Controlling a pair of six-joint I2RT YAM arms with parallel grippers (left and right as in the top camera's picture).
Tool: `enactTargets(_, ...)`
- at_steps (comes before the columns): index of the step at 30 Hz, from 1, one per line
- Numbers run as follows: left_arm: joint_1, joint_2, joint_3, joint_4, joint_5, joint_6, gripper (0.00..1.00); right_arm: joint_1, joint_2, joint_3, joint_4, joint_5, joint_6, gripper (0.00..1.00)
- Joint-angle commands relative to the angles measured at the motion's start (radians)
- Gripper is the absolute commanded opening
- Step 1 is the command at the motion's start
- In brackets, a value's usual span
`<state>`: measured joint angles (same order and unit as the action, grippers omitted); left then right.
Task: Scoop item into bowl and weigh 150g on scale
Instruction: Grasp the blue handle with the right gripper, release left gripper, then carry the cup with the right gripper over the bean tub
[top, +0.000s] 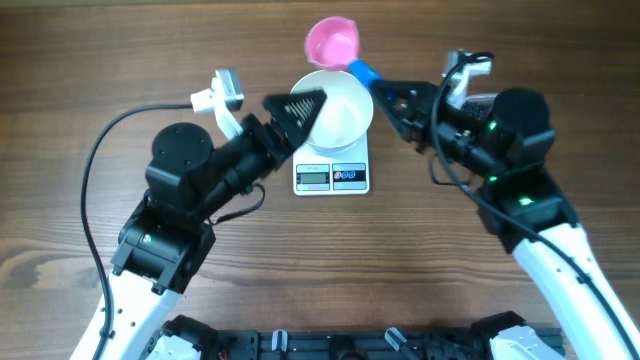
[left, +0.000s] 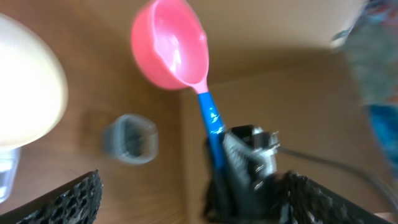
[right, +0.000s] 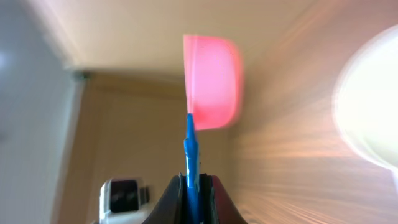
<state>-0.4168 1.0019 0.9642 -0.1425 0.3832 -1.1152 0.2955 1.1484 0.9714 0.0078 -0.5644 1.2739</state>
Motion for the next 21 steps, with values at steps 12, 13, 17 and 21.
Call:
enactTargets(12, 0.006, 0.014, 0.003, -0.626, -0.145, 0.434, 1.00, -0.140, -0.066, 0.492, -1.045, 0.410, -0.653, 0.05)
enactTargets(13, 0.006, 0.026, 0.003, -0.635, -0.142, 0.457, 1.00, -0.140, -0.058, 0.519, -1.074, 0.417, -0.675, 0.05)
enactTargets(17, 0.006, 0.095, 0.085, -0.718, -0.088, 0.543, 0.99, -0.140, 0.039, 0.713, -1.230, 0.479, -0.734, 0.05)
enactTargets(21, 0.007, 0.159, 0.253, -0.861, -0.286, 0.569, 1.00, -0.140, 0.112, 0.782, -1.234, 0.524, -0.706, 0.04)
